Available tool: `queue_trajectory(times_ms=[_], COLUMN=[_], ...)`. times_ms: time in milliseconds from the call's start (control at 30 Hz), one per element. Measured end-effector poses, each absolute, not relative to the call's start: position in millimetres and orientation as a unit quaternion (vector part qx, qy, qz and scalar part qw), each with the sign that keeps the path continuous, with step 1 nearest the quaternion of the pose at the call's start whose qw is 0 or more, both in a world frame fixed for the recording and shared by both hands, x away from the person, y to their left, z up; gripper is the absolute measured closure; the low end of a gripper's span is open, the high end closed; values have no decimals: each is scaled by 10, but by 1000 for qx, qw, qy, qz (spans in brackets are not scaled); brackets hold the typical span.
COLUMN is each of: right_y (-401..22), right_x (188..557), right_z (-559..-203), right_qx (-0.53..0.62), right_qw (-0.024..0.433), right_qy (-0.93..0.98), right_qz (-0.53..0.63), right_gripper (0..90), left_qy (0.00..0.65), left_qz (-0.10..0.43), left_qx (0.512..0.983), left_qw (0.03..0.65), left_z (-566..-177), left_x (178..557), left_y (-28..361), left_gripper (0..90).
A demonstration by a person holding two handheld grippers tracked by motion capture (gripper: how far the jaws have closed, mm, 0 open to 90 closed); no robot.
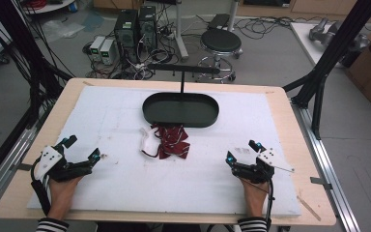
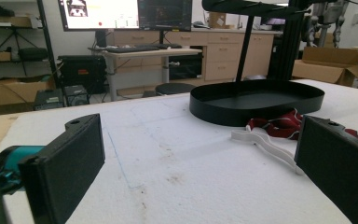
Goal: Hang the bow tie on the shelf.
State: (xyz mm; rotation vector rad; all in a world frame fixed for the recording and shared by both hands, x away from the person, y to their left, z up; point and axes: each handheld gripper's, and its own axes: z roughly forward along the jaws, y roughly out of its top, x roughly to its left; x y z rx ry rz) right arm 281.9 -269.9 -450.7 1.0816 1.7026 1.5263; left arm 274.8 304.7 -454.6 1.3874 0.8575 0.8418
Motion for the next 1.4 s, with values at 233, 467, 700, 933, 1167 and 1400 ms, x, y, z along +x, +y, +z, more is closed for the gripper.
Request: queue_trajectory(times_ms=[233, 467, 700, 933, 1167, 1400], right_y=[-2700, -2673, -2683, -2685, -2684, -2683], right_x=[2824, 2816, 2819, 2817, 2819, 2818], right_z=[-4508, -4507, -4507, -4508, -4508, -4507], right_qx=[404, 401, 401, 405, 403, 402], right_qw=[304, 308, 308, 305, 308, 308], right_qy=[644, 649, 648, 645, 646, 647], right_qz=[575, 569, 570, 571, 570, 569], right_gripper=[25, 25, 25, 25, 25, 25], left_qy=[378, 382, 400, 402, 386, 367], left_qz=[360, 361, 354, 352, 348, 334], left_qx=[602, 602, 607, 614, 644, 687], left_qw=[604, 601, 589, 581, 561, 530], left_z=[-4541, -4538, -4517, -4346, -4102, -3926], left_x=[2762, 2768, 2804, 2835, 2908, 3027], left_y=[3051, 3046, 3040, 3001, 2753, 2445], left_gripper=[20, 20, 20, 20, 20, 20])
